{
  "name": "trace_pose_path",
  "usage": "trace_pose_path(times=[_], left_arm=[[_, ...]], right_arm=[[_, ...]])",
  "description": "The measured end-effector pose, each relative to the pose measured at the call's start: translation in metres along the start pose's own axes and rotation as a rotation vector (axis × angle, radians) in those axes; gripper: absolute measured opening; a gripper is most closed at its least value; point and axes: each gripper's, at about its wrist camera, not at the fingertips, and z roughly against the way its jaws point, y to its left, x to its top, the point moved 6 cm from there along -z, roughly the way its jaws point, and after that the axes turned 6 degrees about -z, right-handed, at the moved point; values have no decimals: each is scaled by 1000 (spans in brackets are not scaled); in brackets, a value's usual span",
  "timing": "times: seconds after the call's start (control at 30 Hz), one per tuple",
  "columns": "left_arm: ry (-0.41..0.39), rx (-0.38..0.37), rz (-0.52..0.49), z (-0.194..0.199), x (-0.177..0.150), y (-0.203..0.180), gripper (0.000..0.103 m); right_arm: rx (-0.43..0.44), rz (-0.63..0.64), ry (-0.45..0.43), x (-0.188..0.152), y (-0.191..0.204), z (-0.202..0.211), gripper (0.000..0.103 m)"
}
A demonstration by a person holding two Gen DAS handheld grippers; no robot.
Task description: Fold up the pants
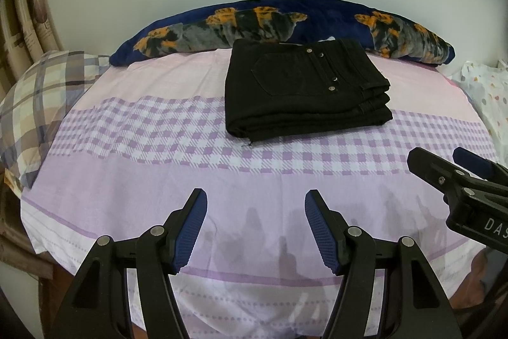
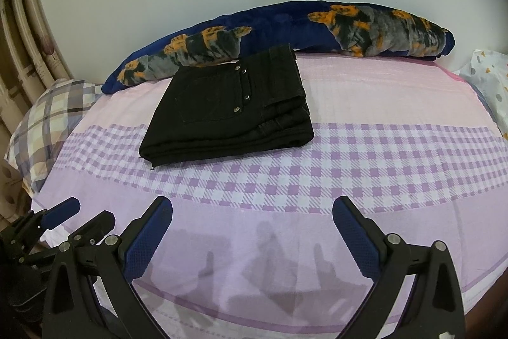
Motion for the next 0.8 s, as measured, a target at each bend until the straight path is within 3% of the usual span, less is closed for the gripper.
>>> trace_pose_path(times=[0.8], left_arm=[[2, 4, -4, 0, 0, -2, 65]], right_arm=[[2, 0, 11, -2, -4, -3, 100]])
